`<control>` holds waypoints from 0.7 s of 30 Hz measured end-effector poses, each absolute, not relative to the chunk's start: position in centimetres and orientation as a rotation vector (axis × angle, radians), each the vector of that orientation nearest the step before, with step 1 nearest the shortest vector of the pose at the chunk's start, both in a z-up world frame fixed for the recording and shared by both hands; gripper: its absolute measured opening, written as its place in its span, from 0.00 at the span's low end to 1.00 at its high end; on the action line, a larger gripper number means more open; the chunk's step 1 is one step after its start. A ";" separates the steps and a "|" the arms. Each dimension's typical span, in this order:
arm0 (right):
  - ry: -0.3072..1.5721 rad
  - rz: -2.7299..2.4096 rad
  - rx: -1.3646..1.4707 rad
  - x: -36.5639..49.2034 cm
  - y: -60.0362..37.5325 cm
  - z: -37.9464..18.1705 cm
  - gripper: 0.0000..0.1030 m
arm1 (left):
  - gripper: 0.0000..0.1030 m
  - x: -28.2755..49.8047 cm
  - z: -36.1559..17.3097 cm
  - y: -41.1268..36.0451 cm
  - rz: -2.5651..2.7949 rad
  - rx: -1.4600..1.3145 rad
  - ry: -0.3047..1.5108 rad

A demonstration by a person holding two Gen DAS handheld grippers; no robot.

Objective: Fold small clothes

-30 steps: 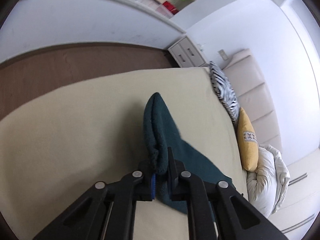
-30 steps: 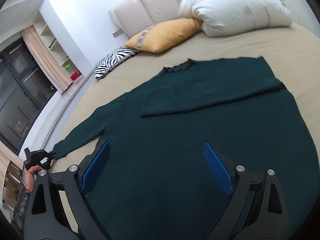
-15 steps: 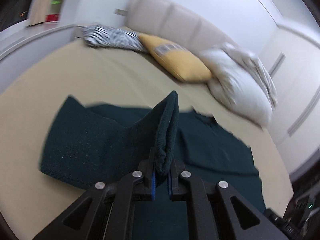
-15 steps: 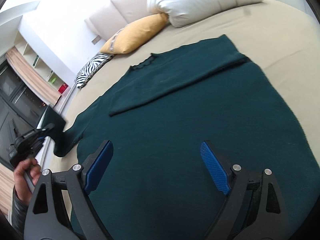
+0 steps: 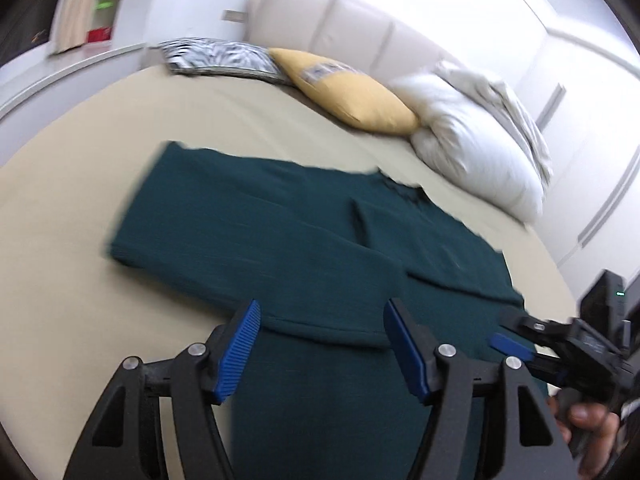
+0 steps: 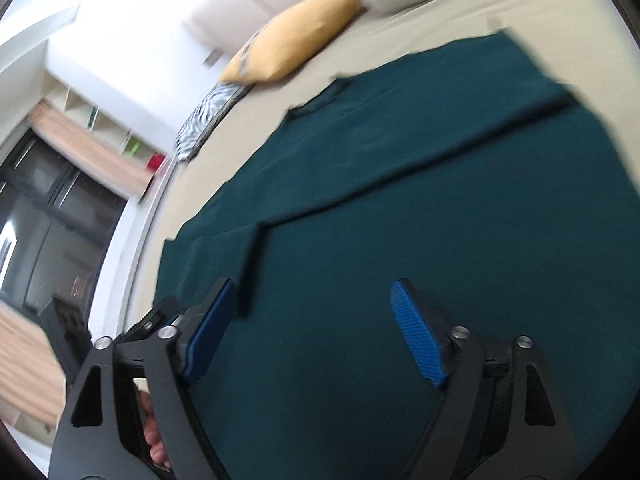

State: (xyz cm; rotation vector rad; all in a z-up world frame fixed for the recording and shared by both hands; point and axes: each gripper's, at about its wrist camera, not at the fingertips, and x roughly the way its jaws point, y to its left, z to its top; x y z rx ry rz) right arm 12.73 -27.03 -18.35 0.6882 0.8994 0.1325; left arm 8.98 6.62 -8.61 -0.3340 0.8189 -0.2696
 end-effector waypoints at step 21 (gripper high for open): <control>0.951 0.221 0.343 23.5 -20.4 -14.2 0.06 | 0.66 12.8 -7.4 13.1 -0.206 -0.443 0.795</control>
